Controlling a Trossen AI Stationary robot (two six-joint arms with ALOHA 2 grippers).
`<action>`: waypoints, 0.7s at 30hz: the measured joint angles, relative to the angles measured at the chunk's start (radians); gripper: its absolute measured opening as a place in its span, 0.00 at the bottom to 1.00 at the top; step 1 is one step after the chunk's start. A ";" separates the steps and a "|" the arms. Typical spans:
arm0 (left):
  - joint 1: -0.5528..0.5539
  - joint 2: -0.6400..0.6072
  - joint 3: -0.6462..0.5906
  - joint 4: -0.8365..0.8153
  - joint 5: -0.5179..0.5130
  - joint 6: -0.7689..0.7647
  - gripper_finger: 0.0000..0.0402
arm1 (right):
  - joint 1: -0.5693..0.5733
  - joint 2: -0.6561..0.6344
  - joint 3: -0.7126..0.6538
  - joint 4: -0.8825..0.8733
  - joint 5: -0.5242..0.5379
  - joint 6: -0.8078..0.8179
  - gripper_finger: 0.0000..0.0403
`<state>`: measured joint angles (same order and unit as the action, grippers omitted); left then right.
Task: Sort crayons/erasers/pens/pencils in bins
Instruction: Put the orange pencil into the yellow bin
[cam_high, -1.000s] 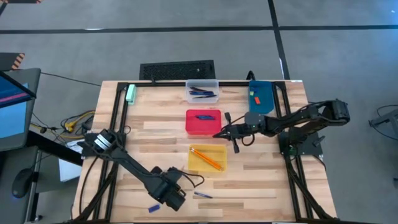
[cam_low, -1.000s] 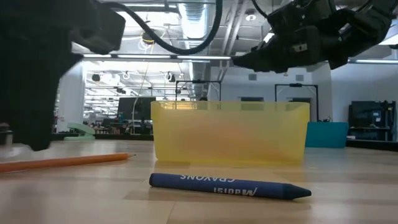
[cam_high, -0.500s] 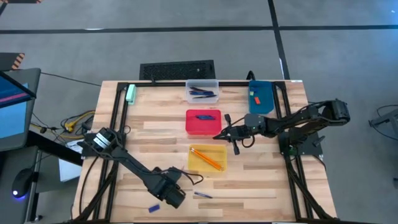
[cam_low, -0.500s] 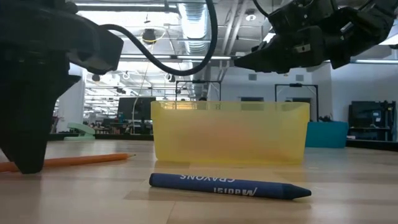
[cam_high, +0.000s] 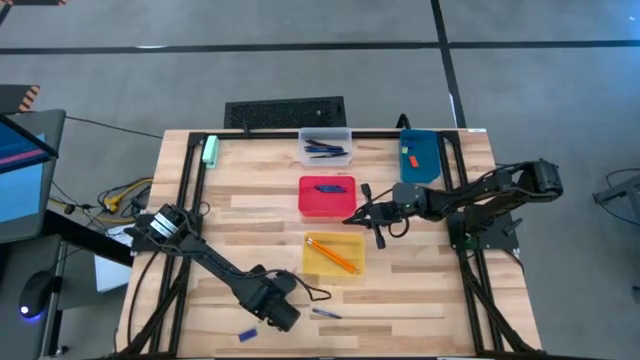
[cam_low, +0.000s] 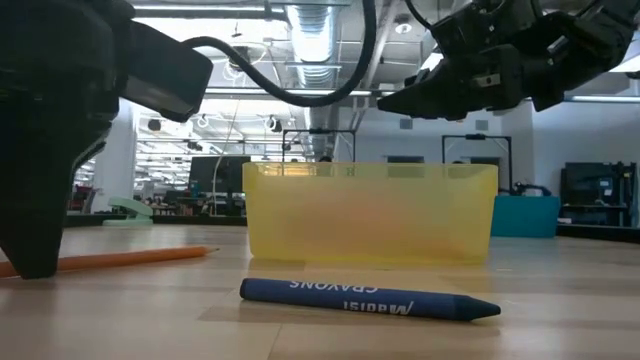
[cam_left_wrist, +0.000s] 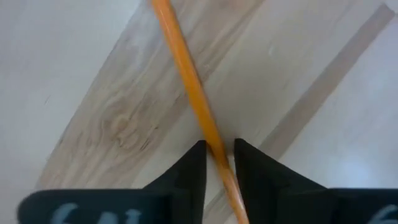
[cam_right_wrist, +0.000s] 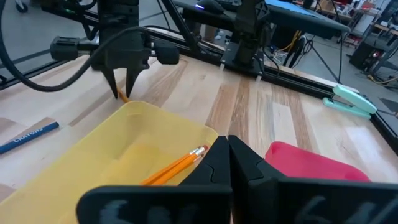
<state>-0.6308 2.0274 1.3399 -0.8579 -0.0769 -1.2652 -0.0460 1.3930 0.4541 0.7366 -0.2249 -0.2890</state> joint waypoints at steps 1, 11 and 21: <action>0.000 0.000 0.000 -0.005 0.004 0.012 0.16 | 0.000 0.000 0.000 0.000 0.000 0.000 0.01; -0.003 0.000 0.009 -0.071 0.035 0.104 0.03 | 0.000 0.000 0.000 -0.029 0.000 0.003 0.01; -0.009 0.008 0.118 -0.568 -0.006 0.221 0.03 | 0.000 0.000 0.000 -0.040 0.000 0.011 0.01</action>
<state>-0.6399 2.0349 1.4581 -1.4255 -0.0824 -1.0446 -0.0460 1.3930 0.4541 0.6969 -0.2249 -0.2783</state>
